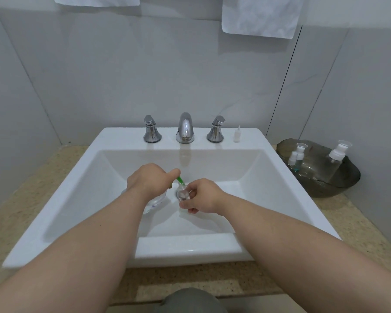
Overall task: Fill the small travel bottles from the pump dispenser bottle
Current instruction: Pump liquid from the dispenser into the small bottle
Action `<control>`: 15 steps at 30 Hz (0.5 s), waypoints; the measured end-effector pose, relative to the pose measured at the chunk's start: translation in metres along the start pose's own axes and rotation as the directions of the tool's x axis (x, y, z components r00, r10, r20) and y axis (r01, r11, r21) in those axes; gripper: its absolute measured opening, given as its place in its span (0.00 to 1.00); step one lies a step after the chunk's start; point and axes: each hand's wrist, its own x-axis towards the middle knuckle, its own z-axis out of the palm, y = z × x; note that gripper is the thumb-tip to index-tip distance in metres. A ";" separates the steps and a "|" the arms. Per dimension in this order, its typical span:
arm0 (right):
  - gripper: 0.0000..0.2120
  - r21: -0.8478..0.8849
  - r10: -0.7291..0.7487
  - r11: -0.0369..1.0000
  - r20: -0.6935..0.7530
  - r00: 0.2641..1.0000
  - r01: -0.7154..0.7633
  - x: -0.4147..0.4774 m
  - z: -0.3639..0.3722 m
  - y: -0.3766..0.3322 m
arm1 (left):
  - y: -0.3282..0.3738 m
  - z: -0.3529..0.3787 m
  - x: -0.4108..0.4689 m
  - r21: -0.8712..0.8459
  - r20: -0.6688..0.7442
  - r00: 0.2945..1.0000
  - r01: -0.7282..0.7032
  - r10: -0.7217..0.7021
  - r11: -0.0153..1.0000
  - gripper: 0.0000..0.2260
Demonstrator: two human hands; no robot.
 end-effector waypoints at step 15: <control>0.08 -0.014 0.000 1.000 -0.002 1.000 0.000 0.002 -0.001 0.004 | -0.002 0.003 -0.003 0.072 0.004 0.999 -0.054 0.054 0.996 0.27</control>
